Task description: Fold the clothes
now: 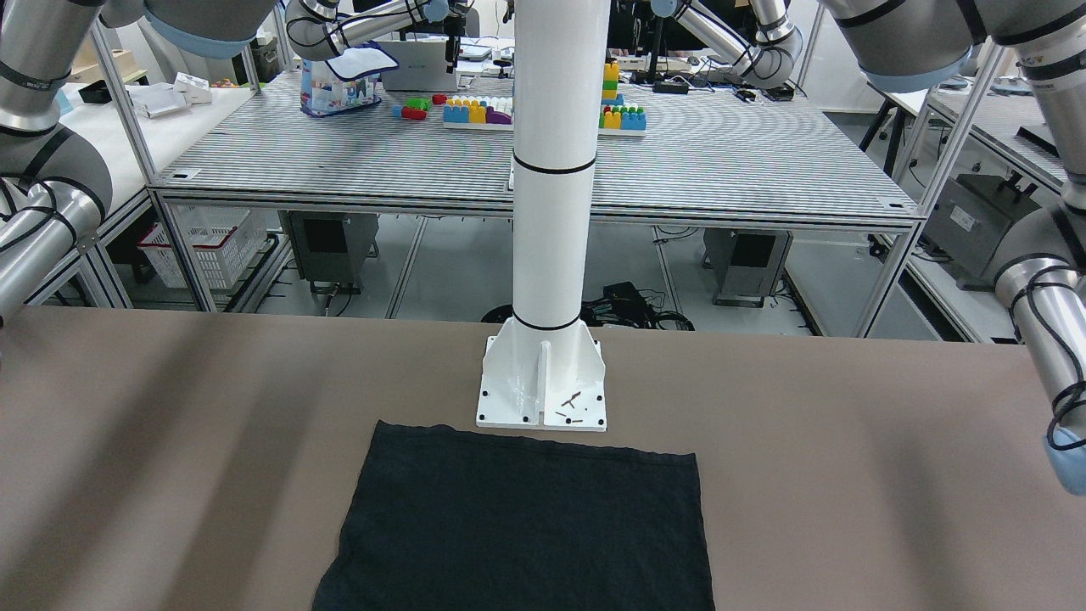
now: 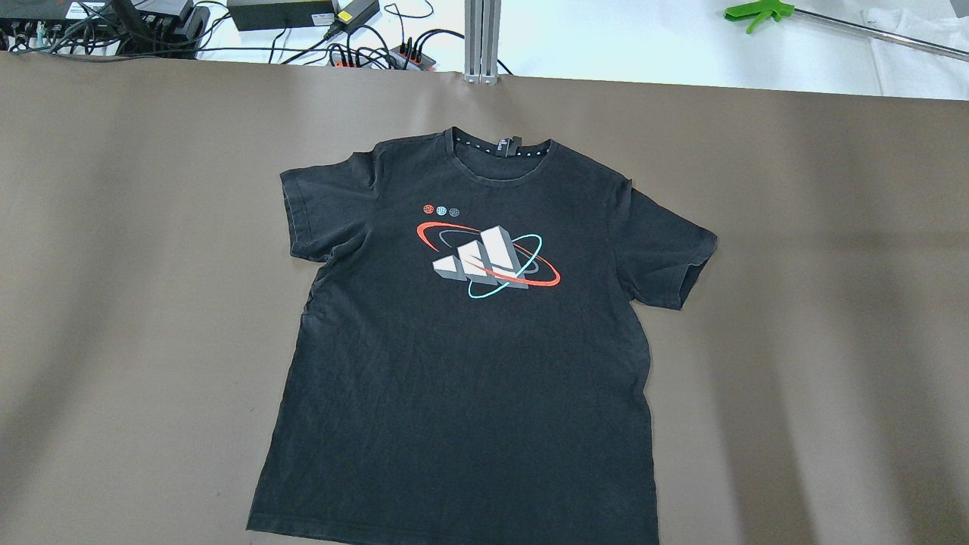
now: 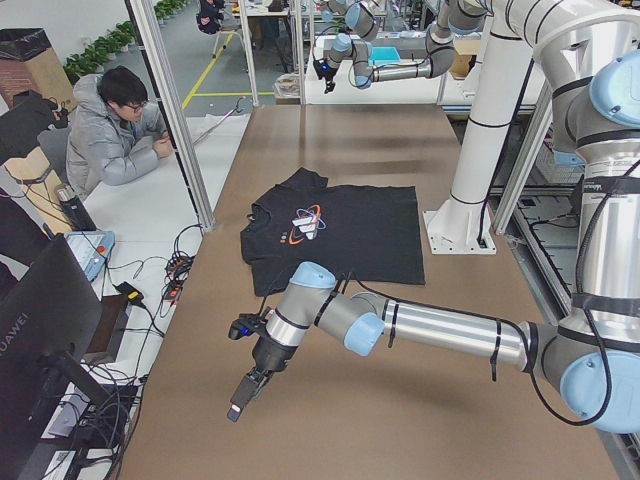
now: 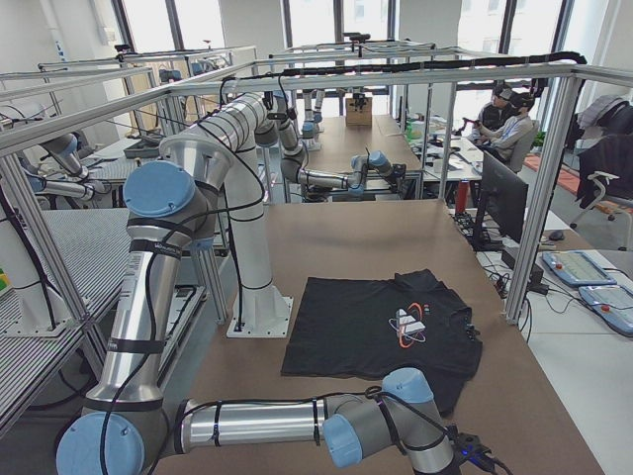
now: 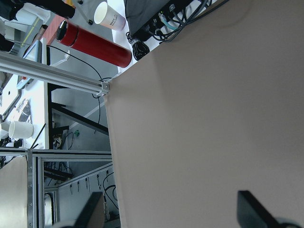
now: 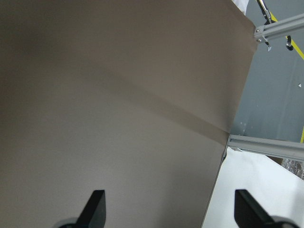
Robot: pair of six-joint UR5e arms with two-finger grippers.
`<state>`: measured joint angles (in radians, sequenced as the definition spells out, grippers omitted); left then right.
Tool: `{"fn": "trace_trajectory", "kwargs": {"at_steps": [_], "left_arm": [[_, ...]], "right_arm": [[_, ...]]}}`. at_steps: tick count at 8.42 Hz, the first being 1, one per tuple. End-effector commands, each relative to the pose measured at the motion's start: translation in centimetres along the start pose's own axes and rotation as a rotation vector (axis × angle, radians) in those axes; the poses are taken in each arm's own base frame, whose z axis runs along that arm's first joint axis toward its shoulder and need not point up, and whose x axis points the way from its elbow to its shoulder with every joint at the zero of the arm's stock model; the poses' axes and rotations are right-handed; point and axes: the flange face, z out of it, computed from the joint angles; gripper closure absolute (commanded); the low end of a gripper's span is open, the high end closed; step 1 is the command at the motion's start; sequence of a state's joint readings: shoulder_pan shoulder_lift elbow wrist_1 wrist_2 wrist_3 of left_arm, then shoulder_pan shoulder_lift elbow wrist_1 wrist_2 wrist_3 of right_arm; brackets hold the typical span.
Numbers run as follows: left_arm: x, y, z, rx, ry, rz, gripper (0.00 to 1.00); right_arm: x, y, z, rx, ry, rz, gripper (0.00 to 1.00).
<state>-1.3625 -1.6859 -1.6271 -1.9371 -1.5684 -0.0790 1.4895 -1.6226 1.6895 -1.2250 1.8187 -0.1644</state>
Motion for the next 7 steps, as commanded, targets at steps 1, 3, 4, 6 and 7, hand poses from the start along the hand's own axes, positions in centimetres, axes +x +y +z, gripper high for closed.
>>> {"fn": "trace_trajectory", "kwargs": {"at_steps": [1,3,4,6,7], "left_arm": [[0.0,1.4,0.5,-0.020,0.011,-0.009,0.00],[0.0,1.4,0.3,-0.017,0.011,-0.011,0.00],[0.0,1.4,0.4,-0.019,0.012,-0.010,0.00],[0.1,1.2,0.4,-0.017,0.013,-0.008,0.00],[0.2,0.6,0.0,-0.005,0.015,-0.008,0.00]], "right_arm": [[0.1,-0.1,0.1,0.005,0.005,0.002,0.05],[0.0,-0.1,0.2,-0.001,0.005,0.000,0.05],[0.0,-0.1,0.2,-0.003,0.005,0.002,0.05],[0.0,-0.9,0.0,0.006,0.005,0.000,0.05],[-0.4,-1.5,0.5,0.001,-0.002,-0.004,0.05]]}}
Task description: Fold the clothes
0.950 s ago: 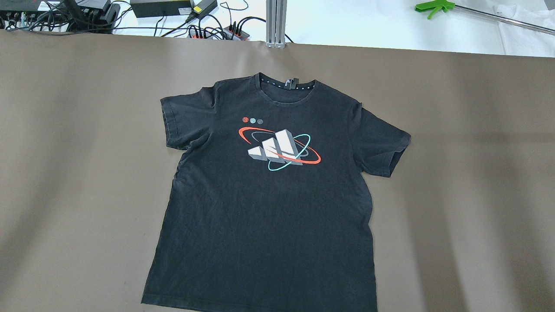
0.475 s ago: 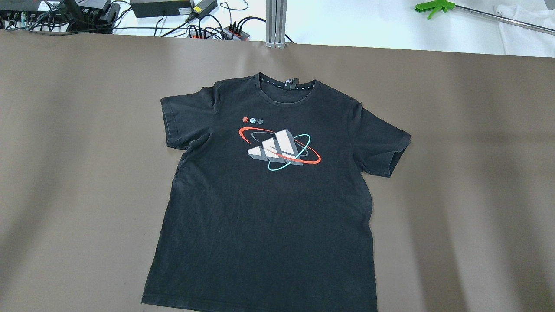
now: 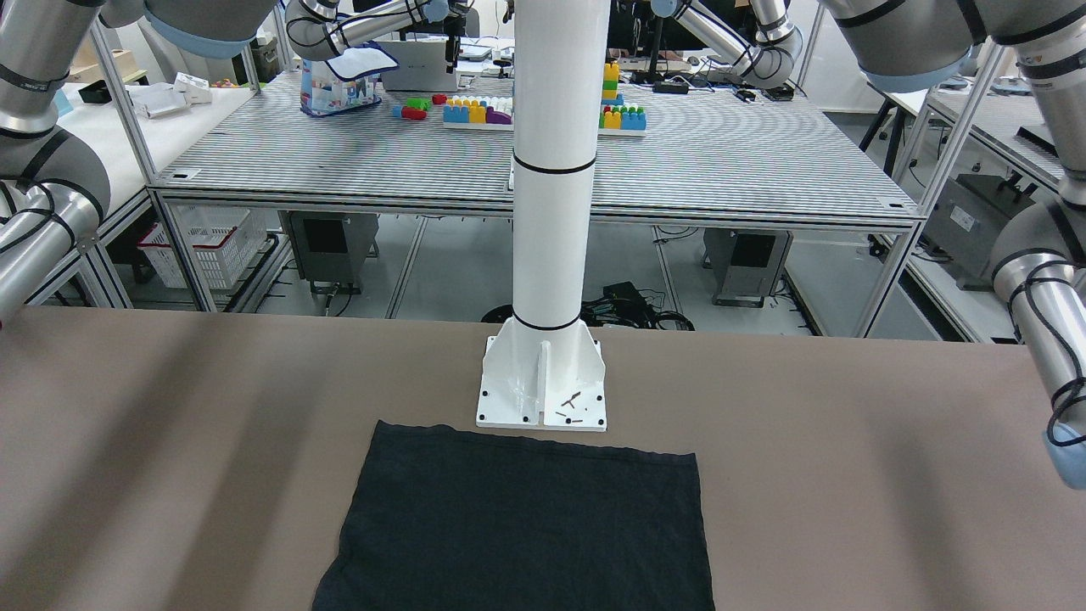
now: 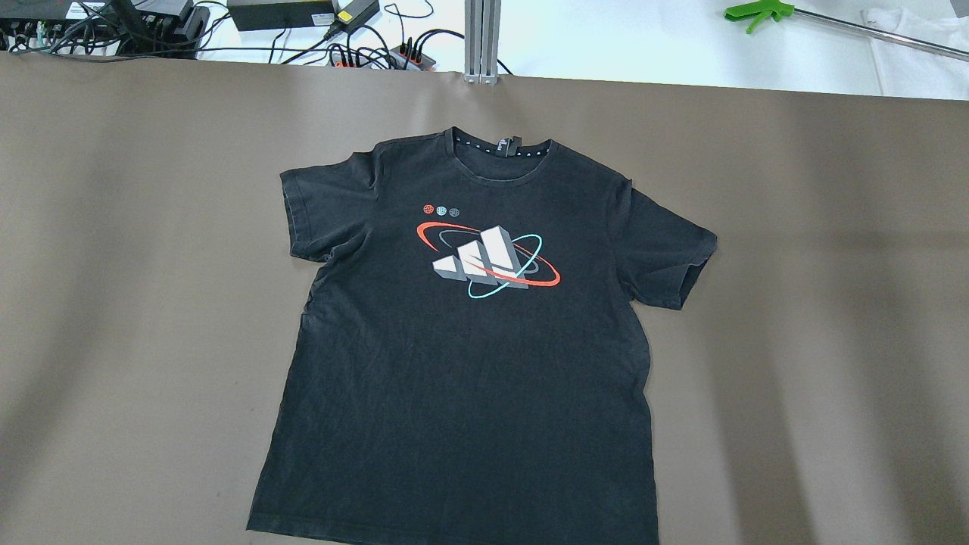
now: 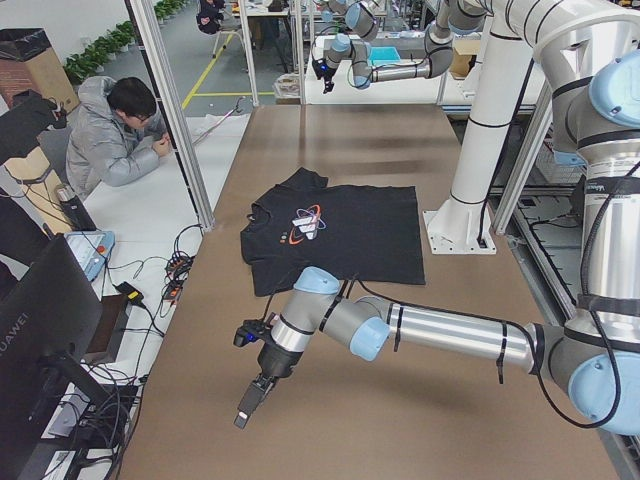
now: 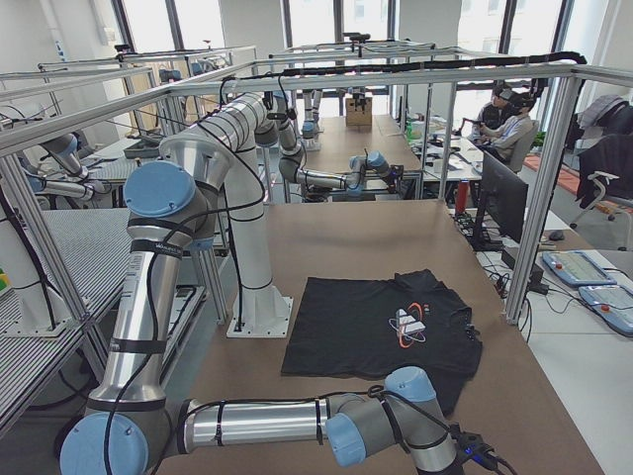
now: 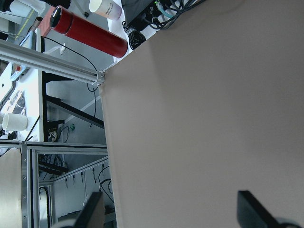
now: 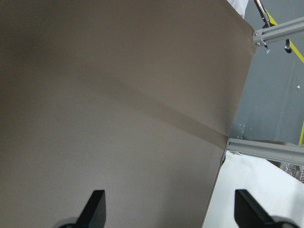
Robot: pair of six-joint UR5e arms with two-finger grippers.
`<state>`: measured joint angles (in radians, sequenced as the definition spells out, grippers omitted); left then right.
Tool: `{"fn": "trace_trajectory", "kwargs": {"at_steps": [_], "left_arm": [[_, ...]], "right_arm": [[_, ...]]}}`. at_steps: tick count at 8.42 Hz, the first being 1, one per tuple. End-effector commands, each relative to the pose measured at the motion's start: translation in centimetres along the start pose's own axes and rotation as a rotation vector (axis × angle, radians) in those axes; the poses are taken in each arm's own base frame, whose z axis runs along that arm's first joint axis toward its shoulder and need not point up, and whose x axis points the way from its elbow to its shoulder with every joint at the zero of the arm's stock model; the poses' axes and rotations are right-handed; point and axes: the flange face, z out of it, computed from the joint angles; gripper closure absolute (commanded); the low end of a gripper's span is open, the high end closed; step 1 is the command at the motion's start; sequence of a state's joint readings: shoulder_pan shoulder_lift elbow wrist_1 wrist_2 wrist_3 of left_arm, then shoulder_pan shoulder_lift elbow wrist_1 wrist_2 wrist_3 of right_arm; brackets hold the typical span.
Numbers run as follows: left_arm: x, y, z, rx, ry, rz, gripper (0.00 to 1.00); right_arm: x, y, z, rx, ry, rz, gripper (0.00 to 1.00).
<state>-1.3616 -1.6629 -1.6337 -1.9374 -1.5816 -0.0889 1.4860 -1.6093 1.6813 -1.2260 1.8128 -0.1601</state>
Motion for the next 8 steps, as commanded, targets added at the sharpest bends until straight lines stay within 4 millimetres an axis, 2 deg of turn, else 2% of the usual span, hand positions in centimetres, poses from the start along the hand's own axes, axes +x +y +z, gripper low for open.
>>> {"fn": "trace_trajectory", "kwargs": {"at_steps": [1,2,3,4,5,6,8], "left_arm": [[0.3,-0.9,-0.6,0.015,0.016,-0.002,0.00],[1.0,-1.2,-0.9,0.017,0.083,-0.027,0.00],[1.8,-2.7,-1.7,0.042,0.153,-0.079,0.00],[2.2,-3.5,-2.0,0.051,0.179,-0.113,0.00],[2.7,-4.3,-2.5,0.069,0.198,-0.131,0.00],[4.3,-5.5,-2.9,0.072,0.257,-0.162,0.00],[5.9,-7.7,-3.6,0.078,0.333,-0.211,0.00]], "right_arm": [[-0.2,-2.8,2.2,-0.014,-0.012,0.017,0.05],[0.2,-4.6,3.3,-0.019,-0.014,0.029,0.05],[-0.4,-6.2,3.7,-0.016,-0.021,0.019,0.05],[-1.5,-6.9,3.7,-0.010,-0.061,0.051,0.05],[-3.8,-8.3,3.6,0.001,-0.128,0.127,0.05],[-6.4,-10.6,2.8,0.027,-0.153,0.155,0.05],[-10.7,-12.4,2.7,0.092,-0.220,0.213,0.05]]}}
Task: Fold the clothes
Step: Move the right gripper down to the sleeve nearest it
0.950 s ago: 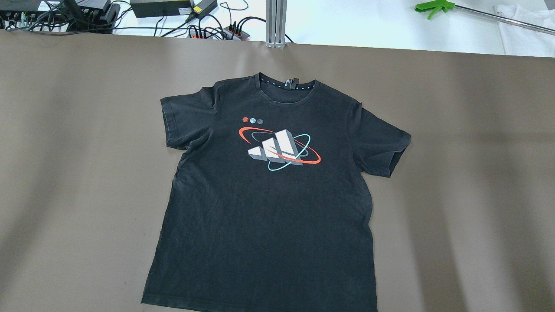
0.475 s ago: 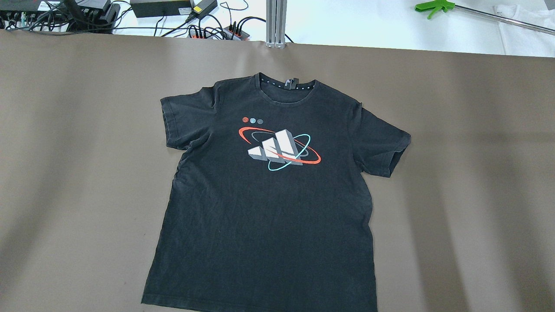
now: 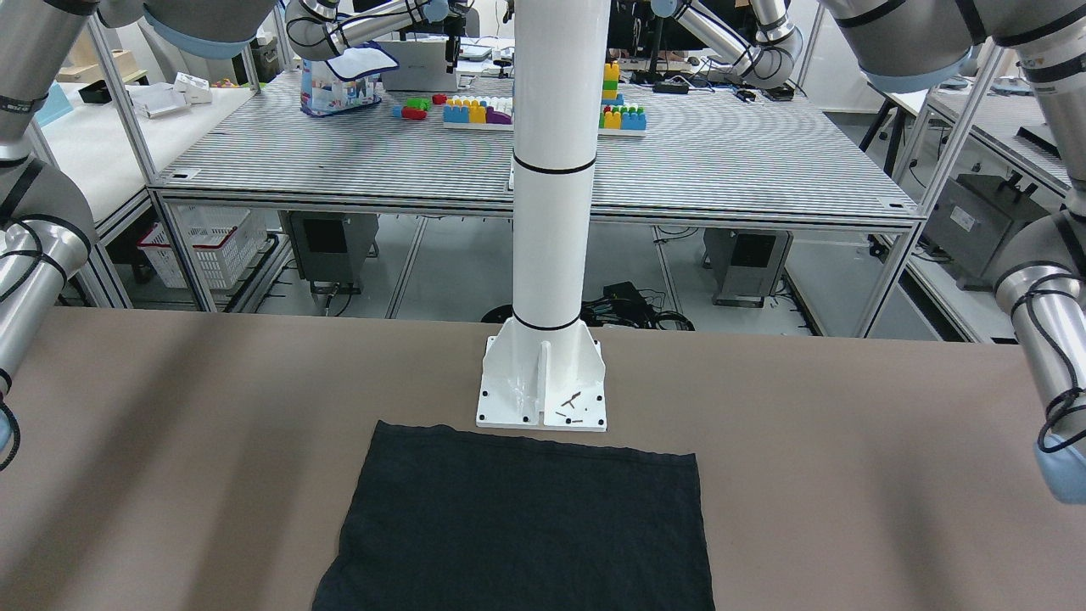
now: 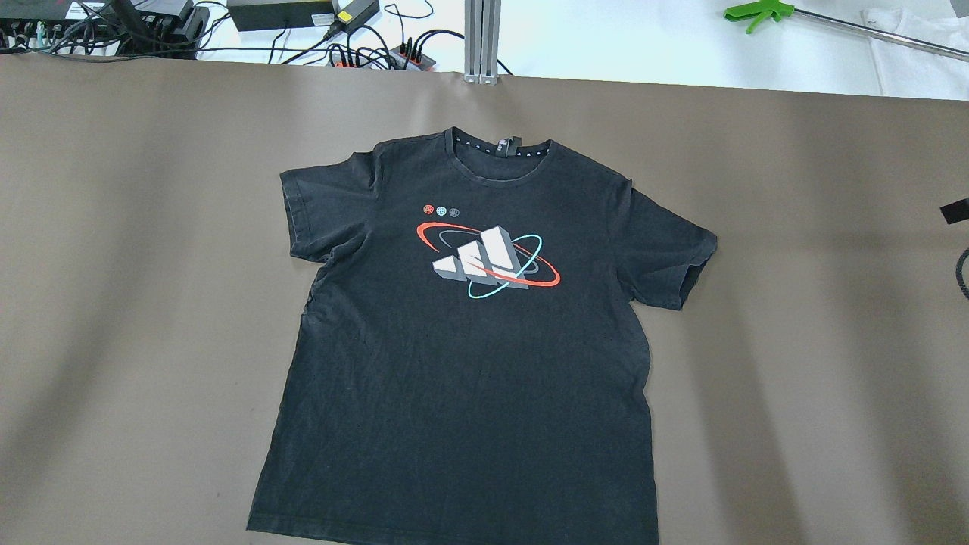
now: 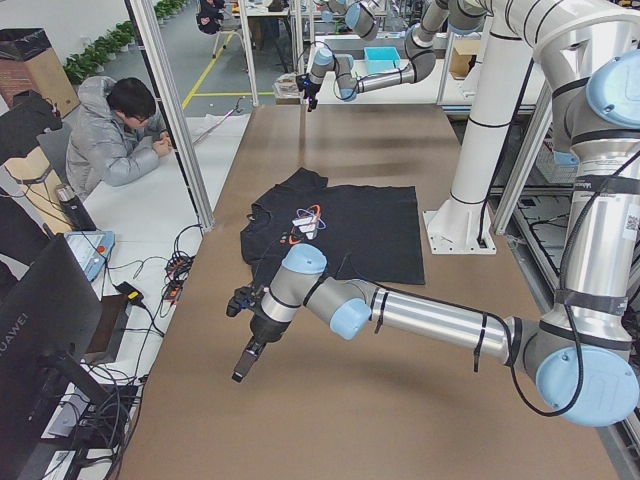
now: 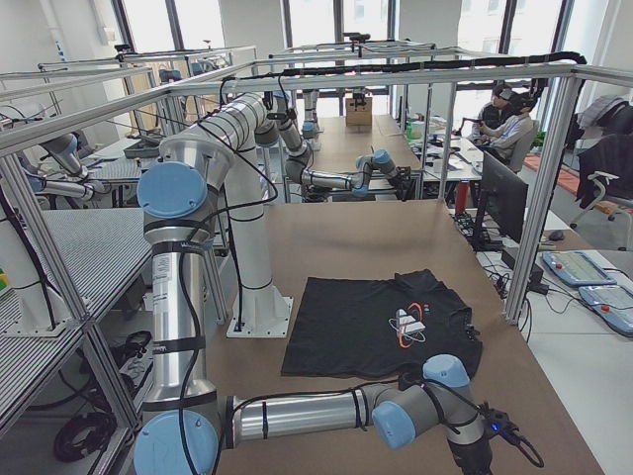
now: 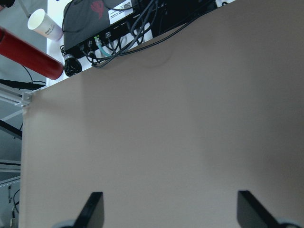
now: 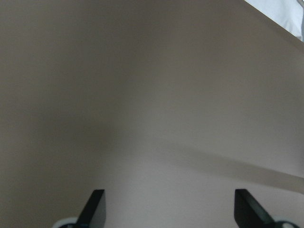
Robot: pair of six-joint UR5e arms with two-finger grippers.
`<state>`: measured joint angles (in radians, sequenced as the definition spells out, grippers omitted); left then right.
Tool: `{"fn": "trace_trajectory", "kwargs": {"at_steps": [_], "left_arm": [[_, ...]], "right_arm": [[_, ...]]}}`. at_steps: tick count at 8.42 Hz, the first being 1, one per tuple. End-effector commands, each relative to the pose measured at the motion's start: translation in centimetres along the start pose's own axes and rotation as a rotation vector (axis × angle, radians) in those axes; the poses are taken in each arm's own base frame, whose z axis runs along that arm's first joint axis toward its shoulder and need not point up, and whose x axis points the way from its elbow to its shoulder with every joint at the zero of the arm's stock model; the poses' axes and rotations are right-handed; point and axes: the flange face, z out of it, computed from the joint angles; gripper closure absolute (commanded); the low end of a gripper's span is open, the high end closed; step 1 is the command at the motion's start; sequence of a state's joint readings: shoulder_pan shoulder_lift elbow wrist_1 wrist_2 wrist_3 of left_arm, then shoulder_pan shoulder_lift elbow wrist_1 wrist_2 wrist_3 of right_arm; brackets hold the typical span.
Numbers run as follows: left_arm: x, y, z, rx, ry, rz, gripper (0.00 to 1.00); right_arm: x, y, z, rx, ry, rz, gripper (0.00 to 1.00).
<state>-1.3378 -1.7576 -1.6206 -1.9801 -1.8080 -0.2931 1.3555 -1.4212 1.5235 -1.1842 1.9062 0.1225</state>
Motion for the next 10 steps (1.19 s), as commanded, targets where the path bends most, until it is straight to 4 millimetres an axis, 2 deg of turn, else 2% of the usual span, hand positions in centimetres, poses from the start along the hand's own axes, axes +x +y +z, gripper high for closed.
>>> {"fn": "trace_trajectory", "kwargs": {"at_steps": [1,3,4,5,6,7,9,10], "left_arm": [[3.4,-2.2,0.5,0.014,0.146,-0.087,0.00],[5.1,-3.8,3.0,0.040,0.228,-0.140,0.00],[6.5,-5.6,4.1,0.036,0.263,-0.174,0.00],[8.7,-5.8,5.1,0.035,0.296,-0.189,0.00],[10.5,-6.1,5.1,0.039,0.323,-0.224,0.00],[12.3,-6.7,5.0,0.037,0.339,-0.247,0.00],[15.4,-8.1,4.5,0.033,0.367,-0.286,0.00],[16.1,-8.4,4.3,0.033,0.375,-0.297,0.00]], "right_arm": [[-6.4,-1.5,0.6,0.078,-0.128,0.097,0.05],[-10.6,-1.8,0.9,0.130,-0.215,0.135,0.05],[-13.0,-1.8,1.1,0.152,-0.260,0.174,0.05],[-16.3,-1.4,1.6,0.146,-0.307,0.207,0.05],[-19.8,-1.3,1.9,0.147,-0.358,0.229,0.05],[-22.5,-1.8,1.9,0.145,-0.401,0.283,0.05],[-27.0,-3.3,3.4,0.138,-0.453,0.345,0.05],[-28.4,-3.6,3.9,0.160,-0.443,0.361,0.05]]}}
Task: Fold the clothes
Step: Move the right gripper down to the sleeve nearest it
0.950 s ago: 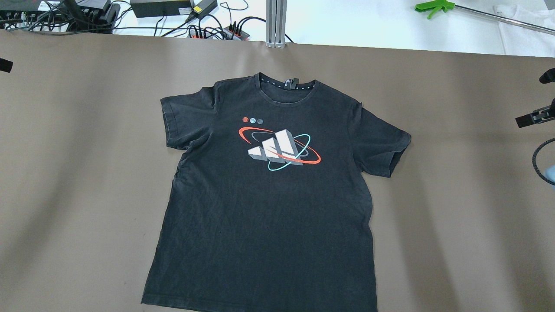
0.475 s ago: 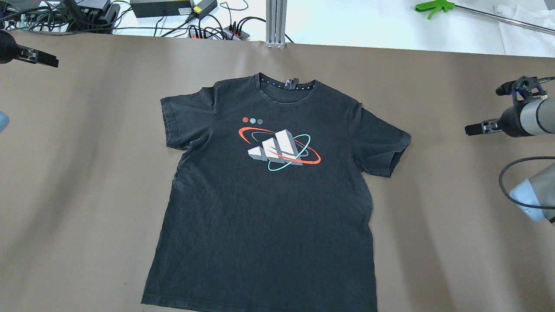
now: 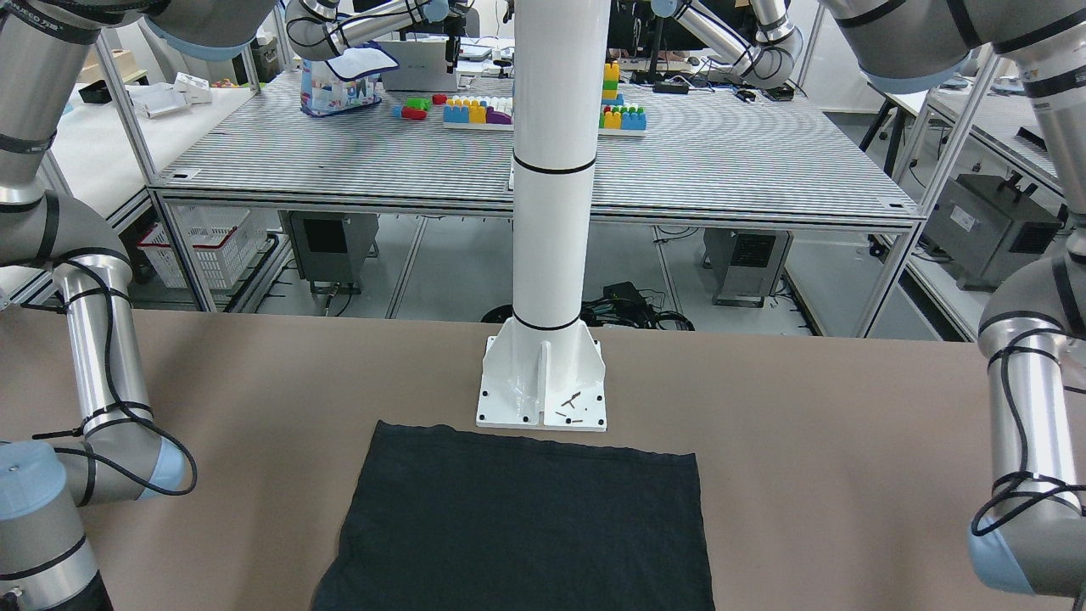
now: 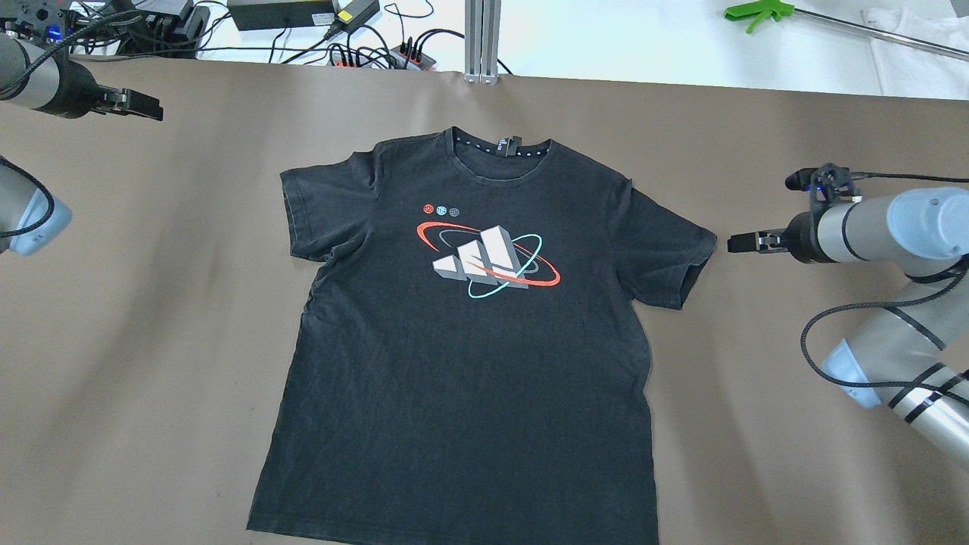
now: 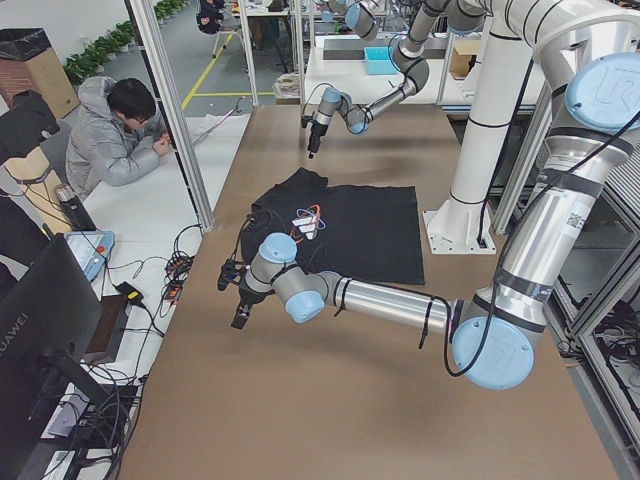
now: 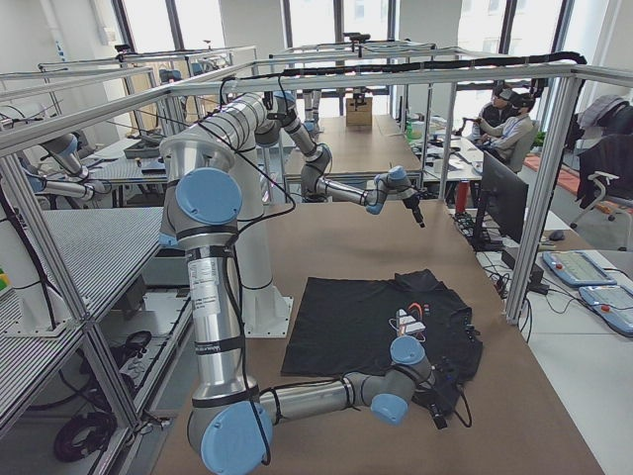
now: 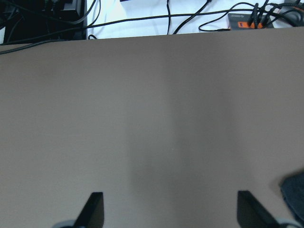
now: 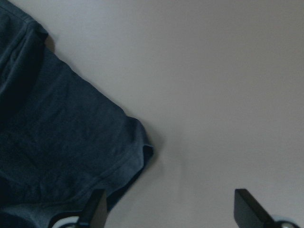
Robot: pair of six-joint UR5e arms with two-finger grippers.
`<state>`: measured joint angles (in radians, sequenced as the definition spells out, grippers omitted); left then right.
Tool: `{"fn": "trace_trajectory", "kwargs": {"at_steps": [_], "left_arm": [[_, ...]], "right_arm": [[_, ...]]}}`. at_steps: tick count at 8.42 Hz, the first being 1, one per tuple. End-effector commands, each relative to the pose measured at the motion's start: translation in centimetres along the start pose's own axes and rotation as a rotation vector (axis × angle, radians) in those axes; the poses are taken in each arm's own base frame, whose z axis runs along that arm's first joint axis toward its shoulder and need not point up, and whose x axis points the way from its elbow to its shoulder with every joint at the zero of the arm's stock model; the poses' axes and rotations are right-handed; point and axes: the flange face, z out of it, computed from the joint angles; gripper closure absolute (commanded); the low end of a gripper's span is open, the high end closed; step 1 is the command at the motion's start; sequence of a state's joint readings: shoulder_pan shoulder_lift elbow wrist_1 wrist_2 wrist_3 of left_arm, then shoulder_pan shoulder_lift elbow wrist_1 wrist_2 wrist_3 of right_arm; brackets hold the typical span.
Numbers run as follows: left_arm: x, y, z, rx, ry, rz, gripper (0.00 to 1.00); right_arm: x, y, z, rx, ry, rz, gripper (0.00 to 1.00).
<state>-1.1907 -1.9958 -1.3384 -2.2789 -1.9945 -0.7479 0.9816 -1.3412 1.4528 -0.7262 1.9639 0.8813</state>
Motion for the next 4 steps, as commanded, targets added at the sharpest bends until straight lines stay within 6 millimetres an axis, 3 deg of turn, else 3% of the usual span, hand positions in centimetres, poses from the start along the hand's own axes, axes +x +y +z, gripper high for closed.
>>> {"fn": "trace_trajectory", "kwargs": {"at_steps": [1,2,4], "left_arm": [[2.3,-0.2,0.5,-0.002,0.021,-0.031,0.00],[2.3,-0.2,0.5,-0.002,0.021,-0.031,0.00],[2.3,-0.2,0.5,-0.002,0.021,-0.030,0.00]], "right_arm": [[-3.2,0.6,3.5,0.036,0.001,0.048,0.05],[-3.4,1.0,4.6,0.040,0.021,0.046,0.05],[-3.7,0.9,4.8,0.047,0.025,0.043,0.05]]}}
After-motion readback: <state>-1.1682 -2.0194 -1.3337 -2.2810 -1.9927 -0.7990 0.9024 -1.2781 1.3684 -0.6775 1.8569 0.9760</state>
